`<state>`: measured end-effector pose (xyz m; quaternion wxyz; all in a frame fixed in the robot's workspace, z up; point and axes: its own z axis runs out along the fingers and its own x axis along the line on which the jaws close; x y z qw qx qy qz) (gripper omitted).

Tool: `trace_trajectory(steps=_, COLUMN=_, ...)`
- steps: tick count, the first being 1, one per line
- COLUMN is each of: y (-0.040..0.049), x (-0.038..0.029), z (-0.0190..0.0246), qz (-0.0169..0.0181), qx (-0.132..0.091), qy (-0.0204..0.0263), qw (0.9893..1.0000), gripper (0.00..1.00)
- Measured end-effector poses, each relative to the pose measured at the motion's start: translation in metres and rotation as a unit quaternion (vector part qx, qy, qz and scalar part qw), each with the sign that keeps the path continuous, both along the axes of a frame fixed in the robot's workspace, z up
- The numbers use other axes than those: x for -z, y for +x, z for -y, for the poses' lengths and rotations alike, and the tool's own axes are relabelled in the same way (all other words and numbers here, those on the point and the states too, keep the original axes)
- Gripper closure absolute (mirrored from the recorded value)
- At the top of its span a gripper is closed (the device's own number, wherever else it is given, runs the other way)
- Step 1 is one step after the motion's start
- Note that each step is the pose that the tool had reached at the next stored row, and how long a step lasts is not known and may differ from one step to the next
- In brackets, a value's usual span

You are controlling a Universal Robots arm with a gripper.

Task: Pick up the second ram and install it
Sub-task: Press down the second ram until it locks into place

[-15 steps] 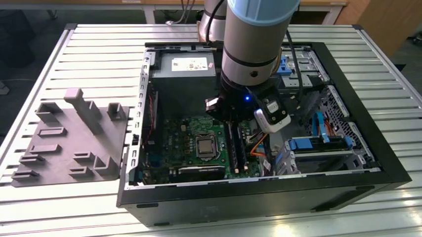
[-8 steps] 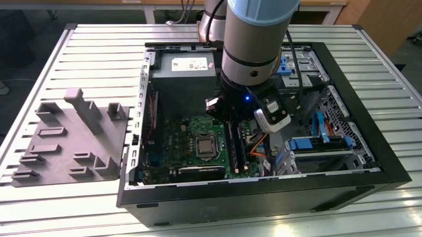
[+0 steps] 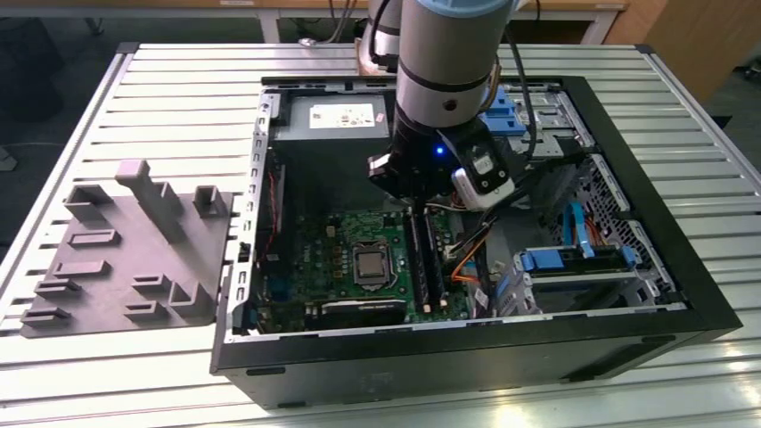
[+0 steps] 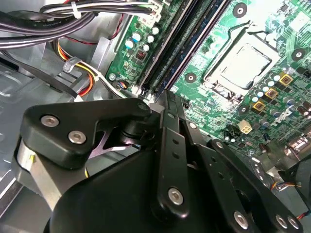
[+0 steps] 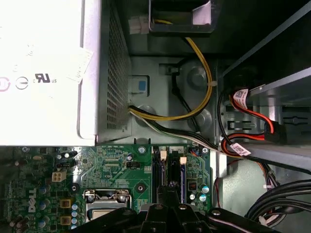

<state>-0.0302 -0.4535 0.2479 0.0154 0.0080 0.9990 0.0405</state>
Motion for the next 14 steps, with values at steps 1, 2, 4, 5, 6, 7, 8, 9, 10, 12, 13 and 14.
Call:
trace_trajectory(steps=1, y=0.0000, x=0.0000, z=-0.0001, qz=0.0000, qx=0.000, qy=0.0000, qw=1.0000, gripper=0.89)
trace_trajectory(steps=2, y=0.0000, x=0.0001, z=-0.0025, qz=0.0000, qx=0.000, qy=0.0000, qw=1.0000, gripper=0.89)
trace_trajectory(steps=4, y=0.0000, x=0.0035, z=-0.0025, qz=0.0000, qx=0.000, qy=0.0000, qw=1.0000, gripper=0.89)
trace_trajectory(steps=5, y=0.0000, x=0.0036, z=-0.0025, qz=0.0000, qx=0.000, qy=0.0000, qw=1.0000, gripper=0.89)
trace_trajectory(steps=6, y=0.0000, x=0.0039, z=-0.0025, qz=0.0000, qx=0.000, qy=0.0000, qw=1.0000, gripper=0.89)
trace_trajectory(steps=7, y=0.0000, x=0.0044, z=-0.0025, qz=0.0000, qx=0.000, qy=0.0002, qw=1.0000, gripper=0.89)
trace_trajectory(steps=8, y=0.0000, x=0.0046, z=-0.0025, qz=0.0000, qx=0.000, qy=0.0001, qw=1.0000, gripper=0.89)
trace_trajectory(steps=9, y=0.0000, x=0.0049, z=-0.0025, qz=0.0000, qx=0.000, qy=0.0000, qw=1.0000, gripper=0.89)
trace_trajectory(steps=10, y=0.0000, x=0.0052, z=-0.0025, qz=0.0000, qx=0.000, qy=0.0000, qw=1.0000, gripper=0.89)
trace_trajectory(steps=12, y=0.0000, x=0.0057, z=-0.0025, qz=0.0000, qx=0.000, qy=0.0000, qw=1.0000, gripper=0.89)
trace_trajectory(steps=13, y=0.0000, x=0.0059, z=-0.0025, qz=0.0000, qx=0.000, qy=0.0001, qw=1.0000, gripper=0.89)
trace_trajectory(steps=14, y=0.0000, x=0.0061, z=-0.0025, qz=-0.0001, qx=0.000, qy=0.0001, qw=1.0000, gripper=0.89)
